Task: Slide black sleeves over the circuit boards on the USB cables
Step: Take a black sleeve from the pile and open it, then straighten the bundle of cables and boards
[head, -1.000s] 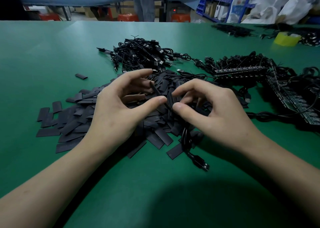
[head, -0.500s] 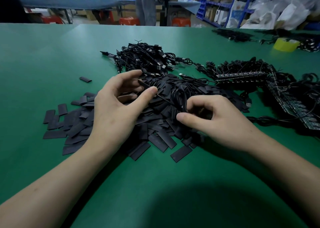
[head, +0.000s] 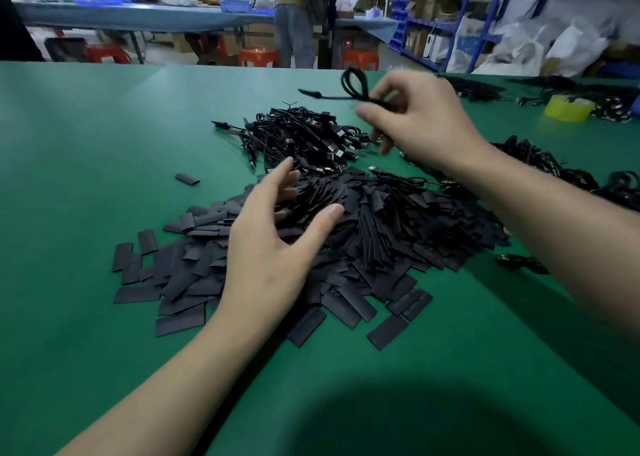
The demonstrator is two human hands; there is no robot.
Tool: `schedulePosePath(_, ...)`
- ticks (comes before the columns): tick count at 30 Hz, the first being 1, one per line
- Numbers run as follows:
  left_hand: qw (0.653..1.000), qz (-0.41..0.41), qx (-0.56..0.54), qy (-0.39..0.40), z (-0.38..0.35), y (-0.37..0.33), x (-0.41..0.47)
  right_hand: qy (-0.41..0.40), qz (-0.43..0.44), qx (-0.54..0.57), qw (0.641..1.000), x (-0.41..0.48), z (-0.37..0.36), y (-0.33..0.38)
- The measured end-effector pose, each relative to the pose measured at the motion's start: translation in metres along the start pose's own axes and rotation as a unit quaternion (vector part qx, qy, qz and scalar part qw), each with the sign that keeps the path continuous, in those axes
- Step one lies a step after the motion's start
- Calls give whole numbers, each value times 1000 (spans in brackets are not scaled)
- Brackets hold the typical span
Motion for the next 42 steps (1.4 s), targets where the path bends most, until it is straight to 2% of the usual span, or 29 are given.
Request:
schedulePosePath(3,998,-18,52,36,-4,1,-1,-6,18,-69,997,62,-27,8)
schedulePosePath(7,994,-34,88,59,-6,2,-2,29,27,-155,987,127,-72,15)
schedulePosePath(12,991,-44,98,74,-5,3,-3,84,17,-192,978,143,-107,7)
schedulePosePath(15,990,-48,105,85,-7,4,-3,86,20,-214,973,126,-110,1)
schedulePosePath(17,989,-53,110,89,-7,4,-3,50,32,-209,976,101,-105,3)
schedulePosePath(20,984,-69,130,96,-7,4,-2,-1,85,-178,980,39,-88,10)
schedulePosePath(22,980,-86,148,105,-8,3,-2,6,109,-159,981,-10,-74,10)
schedulePosePath(24,975,-97,168,110,-9,2,-3,22,92,-152,984,-51,-56,0)
schedulePosePath(27,967,-106,196,121,-11,0,-5,22,24,-140,990,-91,-33,-22)
schedulePosePath(31,950,-147,239,138,-14,-7,-10,20,-31,-119,992,-110,-29,-39)
schedulePosePath(37,895,-244,324,184,-28,-26,-14,70,-7,-128,989,-114,-41,-39)
schedulePosePath(39,887,-242,331,211,-40,-34,-3,87,-5,-125,988,-114,-41,-40)
schedulePosePath(42,886,-189,337,256,-74,-44,29,111,-16,-105,988,-111,-41,-39)
Point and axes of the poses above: each hand's wrist, its own x-axis towards the middle knuckle, its own z-axis out of the back of the hand, y = z × x, the point moved 1 cm from there along x, towards the middle knuckle, and after that the axes turned 10 degrees about -x, right-handed, at the moved point
